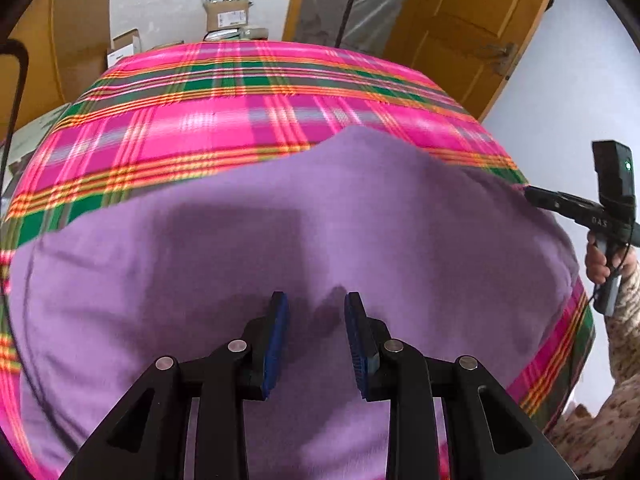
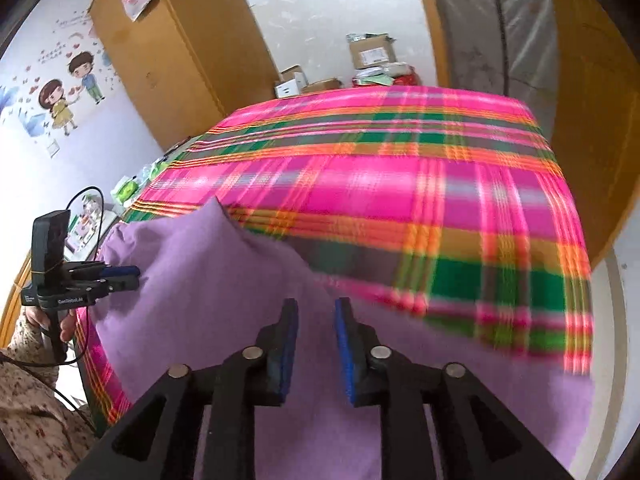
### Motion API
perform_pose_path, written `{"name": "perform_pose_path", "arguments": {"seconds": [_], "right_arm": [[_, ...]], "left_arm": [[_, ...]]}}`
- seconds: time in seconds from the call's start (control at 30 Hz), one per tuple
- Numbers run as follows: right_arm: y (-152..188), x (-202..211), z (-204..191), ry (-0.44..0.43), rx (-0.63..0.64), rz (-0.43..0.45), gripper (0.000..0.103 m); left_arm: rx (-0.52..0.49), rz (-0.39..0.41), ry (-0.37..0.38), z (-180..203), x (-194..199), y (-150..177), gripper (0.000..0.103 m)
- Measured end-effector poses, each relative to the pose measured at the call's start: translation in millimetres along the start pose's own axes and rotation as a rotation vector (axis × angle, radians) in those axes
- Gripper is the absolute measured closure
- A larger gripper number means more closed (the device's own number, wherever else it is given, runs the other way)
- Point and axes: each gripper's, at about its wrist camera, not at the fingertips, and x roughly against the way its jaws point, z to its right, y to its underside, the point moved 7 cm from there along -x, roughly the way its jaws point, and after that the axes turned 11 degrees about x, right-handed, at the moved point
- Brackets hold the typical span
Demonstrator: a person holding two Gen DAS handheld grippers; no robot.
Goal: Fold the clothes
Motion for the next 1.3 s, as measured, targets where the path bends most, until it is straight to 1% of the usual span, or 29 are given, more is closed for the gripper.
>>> {"name": "perform_pose_path", "arguments": {"seconds": [0.1, 0.2, 0.3, 0.33, 0.37, 0.43, 0.5, 0.63, 0.7, 0.8, 0.83, 0.9, 0.97, 1.0, 1.03, 1.1, 1.17, 1.23, 1.3], "right_arm": [[26, 14, -1, 0.036, -0.042, 0.004, 0.079], [44, 26, -10, 0.079, -0.034, 0.025, 0.076], [50, 36, -37, 0.094, 0.059, 0.057, 0.073], [51, 38, -50, 0.087, 0.102, 0.072, 0.072], [51, 38, -60, 0.078, 0.136, 0.081, 0.071], [52, 33, -78, 0.062, 0.198, 0.07, 0.068], [55, 27, -96, 0.052, 0.26, 0.051, 0.068], [64, 9, -116, 0.011, 0.29, 0.018, 0.065], [68, 4, -124, 0.024, 0.308, 0.011, 0.065], [72, 1, -132, 0.043, 0.328, 0.014, 0.064], [72, 1, -132, 0.049, 0.332, 0.014, 0.064], [71, -1, -132, 0.065, 0.338, 0.018, 0.064], [69, -3, -132, 0.07, 0.332, 0.024, 0.076], [68, -3, -133, 0.071, 0.327, 0.026, 0.095], [68, -2, -133, 0.073, 0.322, 0.027, 0.1], [68, 0, -135, 0.078, 0.311, 0.029, 0.101], [66, 4, -135, 0.075, 0.295, 0.038, 0.101], [61, 14, -137, 0.035, 0.261, 0.07, 0.101], [58, 24, -140, 0.011, 0.245, 0.092, 0.101]], "left_arm": [[0.006, 0.007, -0.019, -6, 9, 12, 0.072], [0.013, 0.013, -0.039, -12, 19, 25, 0.072], [0.019, 0.02, -0.058, -19, 28, 37, 0.071], [0.021, 0.022, -0.065, -21, 31, 41, 0.07], [0.023, 0.024, -0.071, -23, 34, 45, 0.067], [0.028, 0.029, -0.085, -27, 40, 53, 0.064], [0.035, 0.032, -0.095, -30, 43, 57, 0.064], [0.076, 0.042, -0.076, -36, 45, 60, 0.064], [0.089, 0.044, -0.068, -36, 45, 60, 0.064], [0.096, 0.046, -0.063, -36, 45, 59, 0.059], [0.094, 0.047, -0.065, -35, 45, 59, 0.056], [0.09, 0.049, -0.069, -35, 46, 58, 0.055], [0.086, 0.051, -0.073, -34, 46, 57, 0.055], [0.084, 0.052, -0.075, -34, 46, 57, 0.055], [0.082, 0.053, -0.077, -34, 47, 57, 0.056], [0.077, 0.055, -0.081, -34, 47, 56, 0.061], [0.073, 0.056, -0.085, -33, 47, 55, 0.061], [0.067, 0.061, -0.083, -31, 49, 54, 0.061], [0.05, 0.081, -0.055, -21, 55, 50, 0.061]]}}
